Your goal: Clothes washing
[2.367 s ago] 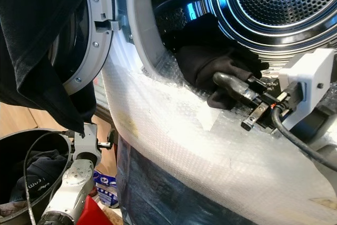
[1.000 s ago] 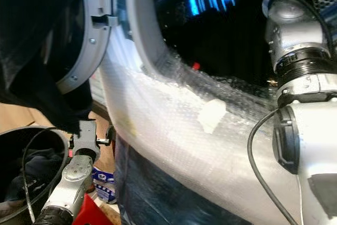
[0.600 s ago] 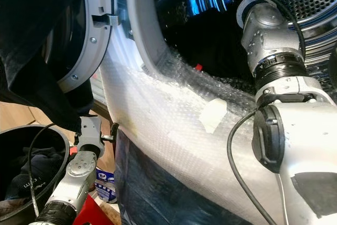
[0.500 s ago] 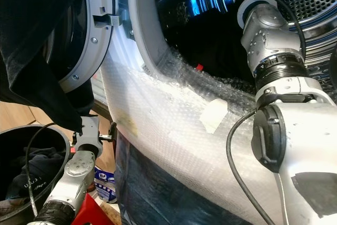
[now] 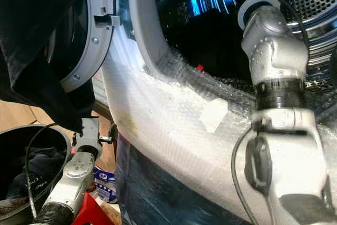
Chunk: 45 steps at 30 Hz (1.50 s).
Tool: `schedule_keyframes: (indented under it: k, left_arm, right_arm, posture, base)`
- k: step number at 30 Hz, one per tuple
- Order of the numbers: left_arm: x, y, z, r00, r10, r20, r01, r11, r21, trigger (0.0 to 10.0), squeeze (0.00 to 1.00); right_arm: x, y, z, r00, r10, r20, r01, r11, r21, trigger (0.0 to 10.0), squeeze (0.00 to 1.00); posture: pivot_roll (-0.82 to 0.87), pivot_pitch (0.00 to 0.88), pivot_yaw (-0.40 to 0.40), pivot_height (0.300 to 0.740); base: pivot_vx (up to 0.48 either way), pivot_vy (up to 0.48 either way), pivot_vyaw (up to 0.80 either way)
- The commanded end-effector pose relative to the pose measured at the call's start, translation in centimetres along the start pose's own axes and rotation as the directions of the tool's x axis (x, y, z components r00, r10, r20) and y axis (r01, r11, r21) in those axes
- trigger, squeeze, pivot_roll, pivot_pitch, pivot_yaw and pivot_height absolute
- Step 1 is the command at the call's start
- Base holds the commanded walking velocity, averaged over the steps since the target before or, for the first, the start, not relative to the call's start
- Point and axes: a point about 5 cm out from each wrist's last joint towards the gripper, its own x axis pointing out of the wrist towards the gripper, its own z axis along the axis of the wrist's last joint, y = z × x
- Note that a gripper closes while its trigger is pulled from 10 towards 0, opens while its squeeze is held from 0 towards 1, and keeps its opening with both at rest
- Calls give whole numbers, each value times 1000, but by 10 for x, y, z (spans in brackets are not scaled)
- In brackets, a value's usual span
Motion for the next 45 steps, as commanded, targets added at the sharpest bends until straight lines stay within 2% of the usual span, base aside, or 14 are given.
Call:
schedule_keyframes:
  k: [1, 3, 4, 10, 16, 21, 24, 28, 31, 33, 35, 36, 42, 45]
  left_arm:
    - [-1, -4, 1, 1000, -23, -3, 23, 1000, 1, 10000, 0]
    - [-1, -4, 1, 1000, -24, -4, 24, 1000, 0, 10000, 0]
    - [-3, -5, -1, 1000, -26, -8, 26, 1000, 0, 10000, 0]
    - [-5, -1, -2, 1000, -25, -13, 25, 1000, 7, 10000, 0]
    - [-7, 2, -4, 999, -24, -23, 24, 1000, 13, 10000, 0]
    - [-7, 2, -4, 999, -27, -25, 27, 1000, 11, 10000, 0]
    - [-8, 0, -4, 999, -33, -28, 33, 999, 9, 10000, 0]
    - [-9, -3, -6, 997, -65, -35, 65, 998, 19, 10000, 0]
    - [-9, -4, -5, 997, -70, -35, 70, 997, 22, 10000, 0]
    - [-9, -4, -3, 998, -65, -18, 65, 998, 19, 10000, 0]
    - [-10, 1, 4, 999, -12, 32, 12, 1000, -10, 10000, 0]
    - [-11, 3, 6, 999, 12, 50, -11, 1000, -24, 10000, 0]
    - [-18, 17, 16, 985, 100, 141, -98, 995, -21, 10000, 0]
    - [-21, 25, 15, 979, 142, 144, -140, 990, -23, 10000, 0]
  right_arm:
    - [-10, -5, 5, 1000, 3, 16, -3, 1000, -26, 10000, 1000]
    - [-14, -10, 5, 1000, -10, 14, 10, 999, -42, 10000, 1000]
    - [-27, -15, 2, 1000, 13, 5, -12, 996, -91, 10000, 55]
    - [-56, -23, -2, 989, 143, 36, -135, 974, -182, 10000, 0]
    - [-79, -27, 13, 969, 235, 78, -227, 969, -93, 10000, 0]
    - [-97, -23, 18, 938, 338, 76, -325, 935, -143, 10000, 0]
    - [-109, -21, 28, 894, 426, 138, -412, 903, -120, 10000, 0]
    - [-139, -13, 26, 764, 613, 202, -614, 787, -63, 10000, 0]
    - [-147, -9, 19, 723, 663, 195, -670, 742, -40, 10000, 0]
    - [-166, 3, 12, 592, 758, 273, -801, 591, 97, 10000, 0]
    - [-187, 14, 10, 449, 772, 451, -893, 361, 270, 10000, 0]
    - [-193, 16, 8, 417, 763, 494, -903, 288, 318, 10000, 0]
    - [-228, 27, -33, 266, 857, 441, -872, 19, 489, 10000, 0]
    - [-243, 21, -56, 248, 878, 409, -796, -56, 603, 10000, 0]
  posture:
    - [-136, 0, -90, 740]
    - [-133, 0, -89, 740]
    - [-132, 0, -88, 740]
    - [-122, 0, -82, 740]
    - [-132, 0, -76, 740]
    - [-138, 0, -71, 740]
    - [-148, 0, -60, 740]
    - [-161, 0, -39, 740]
    - [-159, 0, -38, 740]
    - [-160, 0, -35, 740]
    - [-164, 0, -32, 740]
    - [-164, 0, -32, 740]
    - [-120, 0, -57, 740]
    - [-109, 0, -63, 740]
  base:
    - [0, 0, 0]
    - [0, 0, 0]
    - [0, 0, 0]
    - [0, 0, 0]
    - [0, 0, 0]
    - [0, 0, 0]
    - [0, 0, 0]
    - [0, 0, 0]
    - [0, 0, 0]
    - [0, 0, 0]
    - [0, 0, 0]
    - [0, 0, 0]
    - [0, 0, 0]
    - [0, 0, 0]
